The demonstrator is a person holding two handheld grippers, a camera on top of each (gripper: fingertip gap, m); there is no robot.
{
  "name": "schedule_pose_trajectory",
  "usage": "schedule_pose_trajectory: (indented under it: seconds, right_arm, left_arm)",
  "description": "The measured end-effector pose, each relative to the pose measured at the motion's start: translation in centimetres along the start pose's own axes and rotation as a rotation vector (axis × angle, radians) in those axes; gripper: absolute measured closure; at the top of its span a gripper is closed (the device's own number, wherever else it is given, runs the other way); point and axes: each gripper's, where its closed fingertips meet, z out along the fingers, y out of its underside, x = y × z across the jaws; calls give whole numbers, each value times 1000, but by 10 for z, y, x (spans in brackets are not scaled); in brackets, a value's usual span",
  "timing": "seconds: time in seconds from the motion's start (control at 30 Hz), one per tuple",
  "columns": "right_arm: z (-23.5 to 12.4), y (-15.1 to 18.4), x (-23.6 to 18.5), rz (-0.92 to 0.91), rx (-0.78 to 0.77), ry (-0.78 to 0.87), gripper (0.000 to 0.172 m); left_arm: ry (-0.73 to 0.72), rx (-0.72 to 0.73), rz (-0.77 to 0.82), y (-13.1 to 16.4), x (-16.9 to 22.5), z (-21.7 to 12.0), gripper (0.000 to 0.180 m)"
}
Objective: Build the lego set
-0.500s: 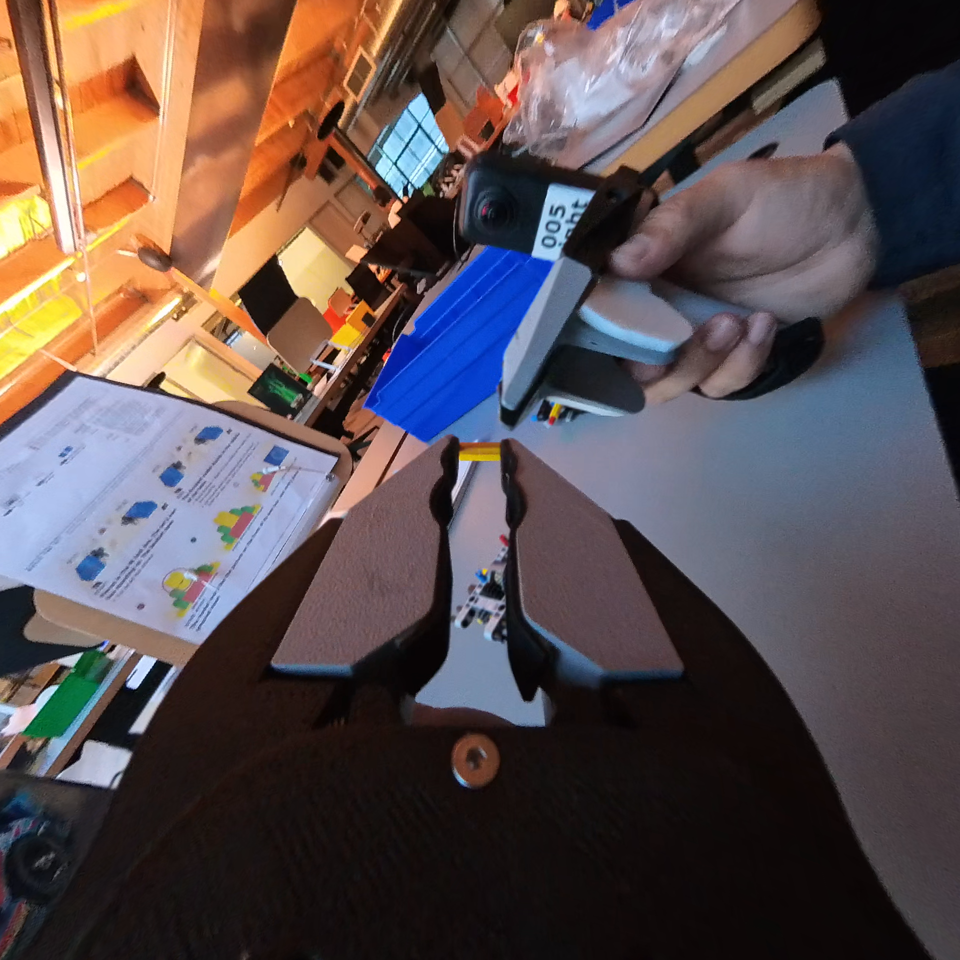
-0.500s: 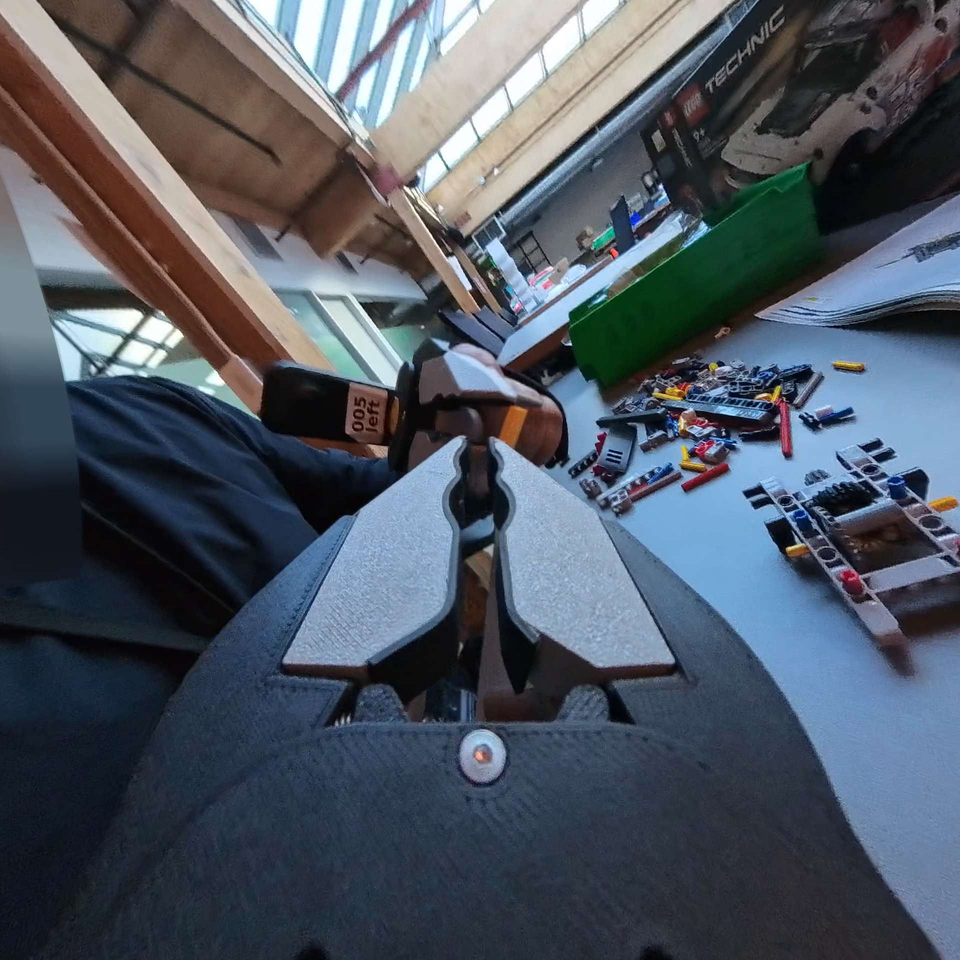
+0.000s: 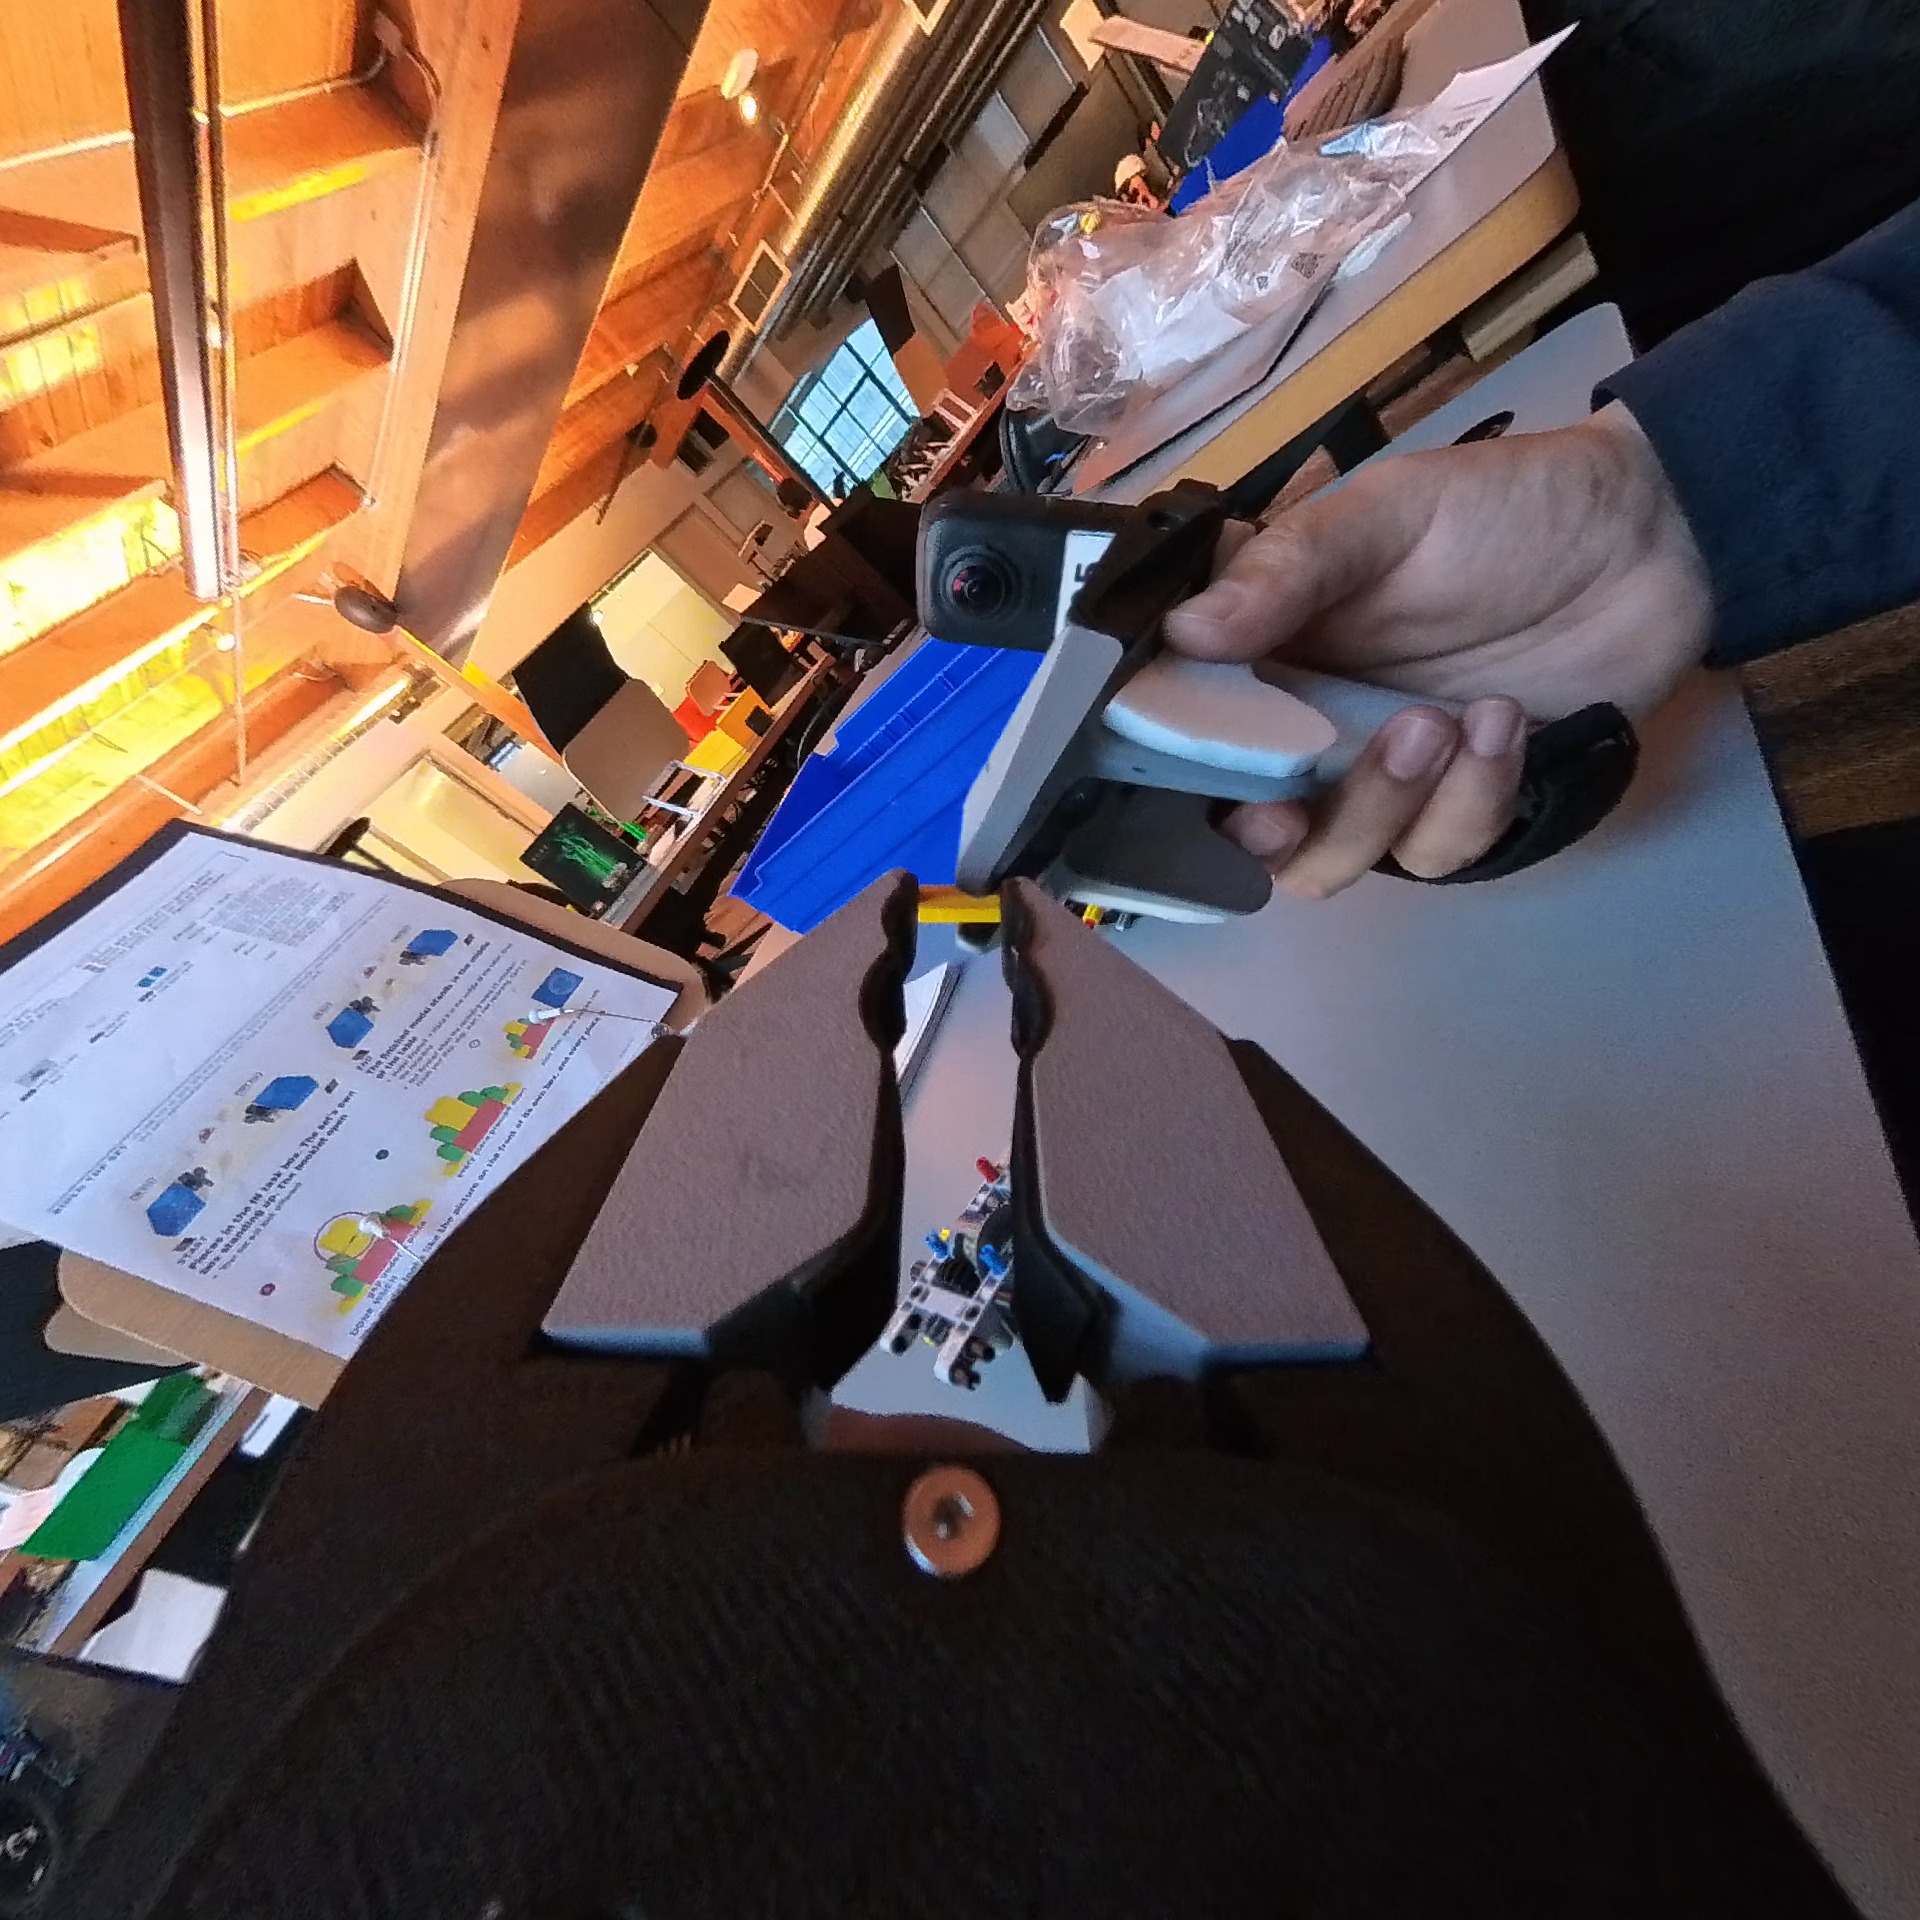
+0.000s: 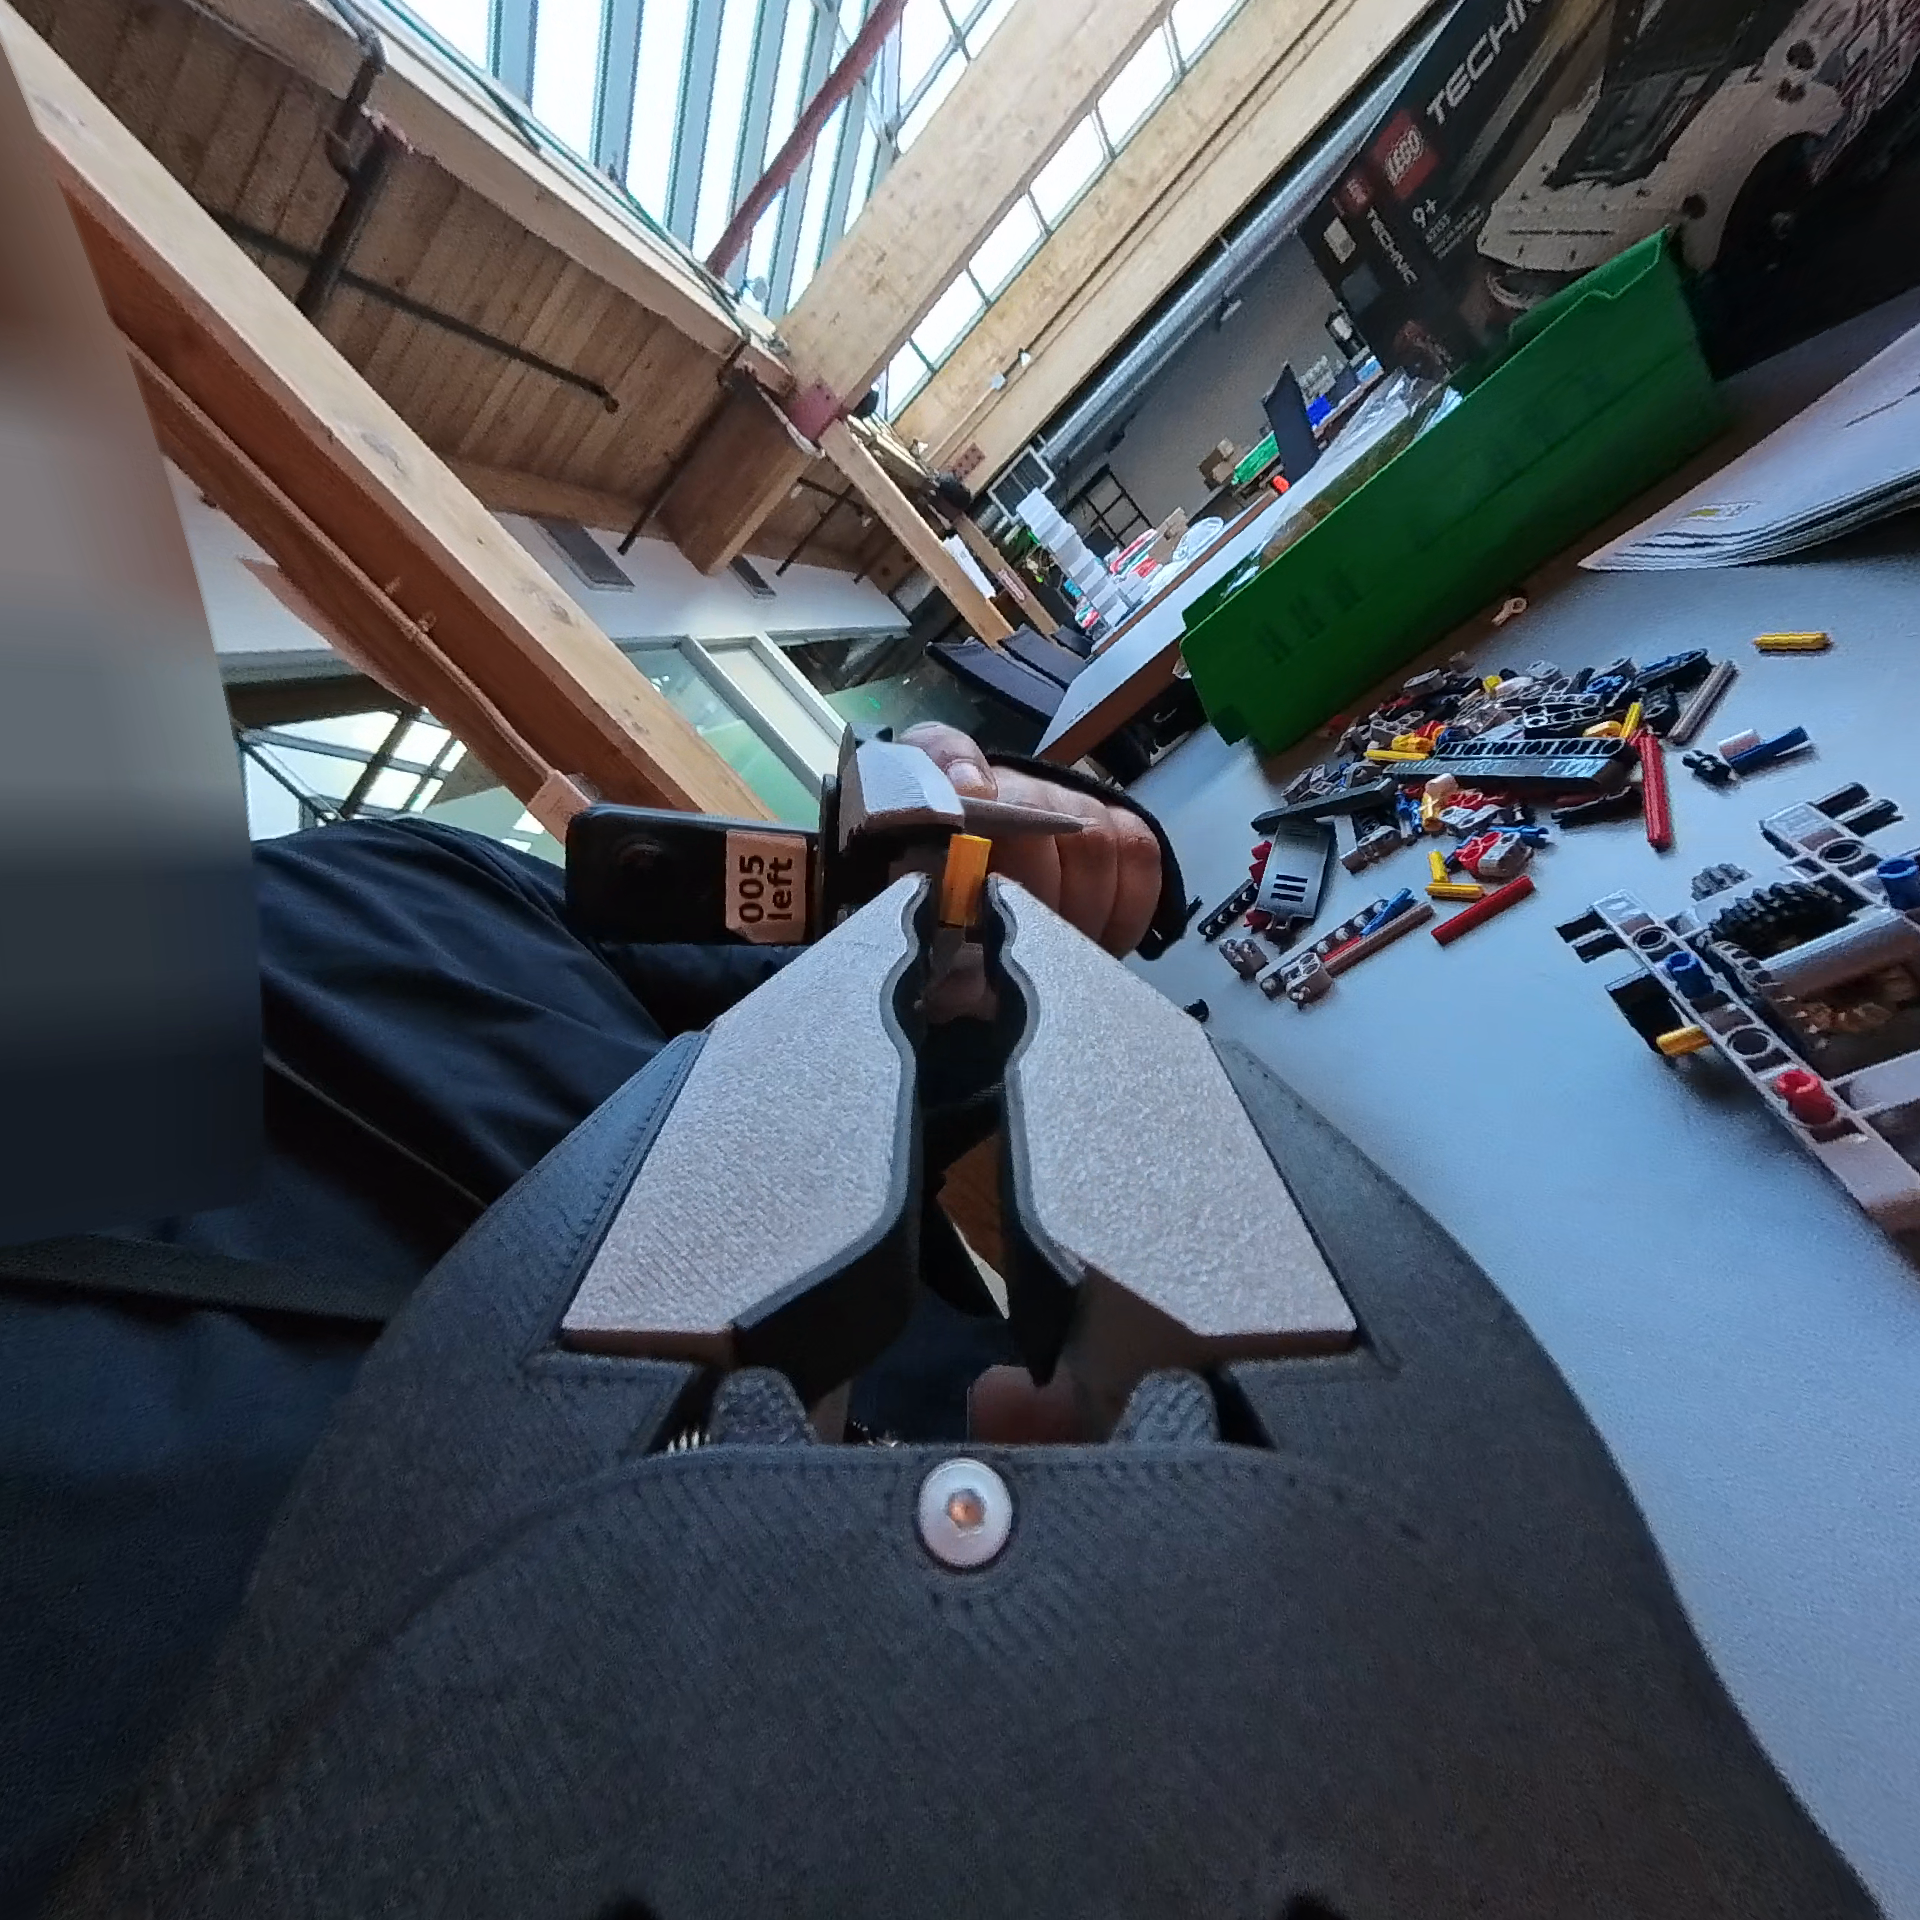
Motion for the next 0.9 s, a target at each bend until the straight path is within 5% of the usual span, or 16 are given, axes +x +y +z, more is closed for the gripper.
schedule_pose_trajectory:
  seconds: [0.2,0.33,0.43,0.57,0.7,0.9]
  right_arm:
    - [-1,1,6,-6,-9,63,168]
    - [-22,-3,38,-121,-48,348,168]
    - [-45,7,69,-229,-166,603,167]
    - [-47,22,82,-275,-268,698,167]
    - [-47,27,84,-305,-302,715,167]
    - [-52,32,84,-289,-315,696,167]
  left_arm:
    - [-1,-8,-34,3,2,3,167]
    - [101,-62,-57,17,1,-5,159]
    - [237,-351,-170,68,-20,-2,148]
    - [442,-637,-239,132,-36,13,138]
    - [736,-749,-330,147,-18,26,129]
    - [947,-960,-184,171,0,13,105]
